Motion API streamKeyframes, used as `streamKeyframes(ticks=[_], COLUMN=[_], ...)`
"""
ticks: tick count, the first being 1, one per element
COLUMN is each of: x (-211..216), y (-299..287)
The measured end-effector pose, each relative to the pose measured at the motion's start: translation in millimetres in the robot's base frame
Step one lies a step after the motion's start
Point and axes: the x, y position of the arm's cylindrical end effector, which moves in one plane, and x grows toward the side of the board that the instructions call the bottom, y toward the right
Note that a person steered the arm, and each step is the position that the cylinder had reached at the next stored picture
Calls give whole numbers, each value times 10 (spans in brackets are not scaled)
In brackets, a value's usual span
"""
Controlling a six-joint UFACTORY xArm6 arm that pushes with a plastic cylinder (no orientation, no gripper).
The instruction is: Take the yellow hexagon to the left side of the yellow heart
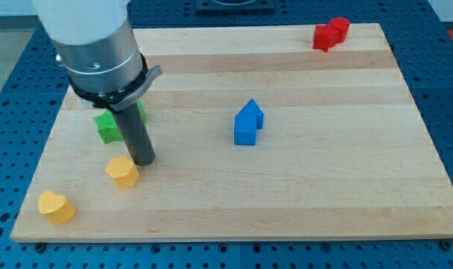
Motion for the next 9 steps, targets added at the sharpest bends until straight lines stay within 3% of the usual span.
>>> streamKeyframes(ticks=[2,4,7,9], x=[-48,499,127,630], y=[-437,-510,-217,-453])
